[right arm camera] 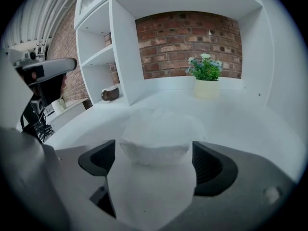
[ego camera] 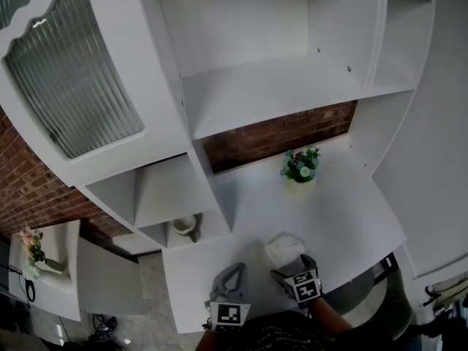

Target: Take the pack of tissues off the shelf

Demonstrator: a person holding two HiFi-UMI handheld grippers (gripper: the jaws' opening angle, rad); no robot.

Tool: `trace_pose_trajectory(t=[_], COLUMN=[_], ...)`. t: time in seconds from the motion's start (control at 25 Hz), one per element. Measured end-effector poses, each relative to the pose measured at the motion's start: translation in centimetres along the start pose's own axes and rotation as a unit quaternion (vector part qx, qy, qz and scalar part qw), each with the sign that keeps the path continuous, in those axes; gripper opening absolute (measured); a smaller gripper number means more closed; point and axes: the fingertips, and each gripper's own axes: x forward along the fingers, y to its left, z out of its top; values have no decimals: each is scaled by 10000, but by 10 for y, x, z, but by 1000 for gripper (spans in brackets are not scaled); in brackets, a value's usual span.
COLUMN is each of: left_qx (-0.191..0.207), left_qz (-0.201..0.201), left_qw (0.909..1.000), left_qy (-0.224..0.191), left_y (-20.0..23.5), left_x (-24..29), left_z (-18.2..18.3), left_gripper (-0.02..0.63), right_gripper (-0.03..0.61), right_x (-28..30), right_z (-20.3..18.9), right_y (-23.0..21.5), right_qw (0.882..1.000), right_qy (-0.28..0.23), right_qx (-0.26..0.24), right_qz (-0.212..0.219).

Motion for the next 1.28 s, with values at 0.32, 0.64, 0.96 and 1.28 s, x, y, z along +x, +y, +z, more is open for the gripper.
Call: trace_pose_trajectory(t=[0.32, 0.64, 0.96, 1.28], left_qx=[-56, -87, -120, -144], left_qz=[18, -20, -73, -90], left_qw=[10000, 9999, 9998, 9996], left_qy=[-41, -73, -115, -220], left_y=[2, -1, -3, -5], left_x=[0, -2, -4, -7], left_z=[0, 2, 4, 11], left_gripper=[11, 11, 11, 11], right_gripper=[485, 483, 482, 471], right_x=[-24, -51, -81, -101], right_z=[17, 48, 86, 110], right_y=[-13, -5, 9, 19], right_qw=[9991, 9963, 9882, 9781], right_qy=[-367, -804, -1367, -1787], right_qx=[-134, -252, -647, -1001], right_qz=[-150, -152, -228, -375])
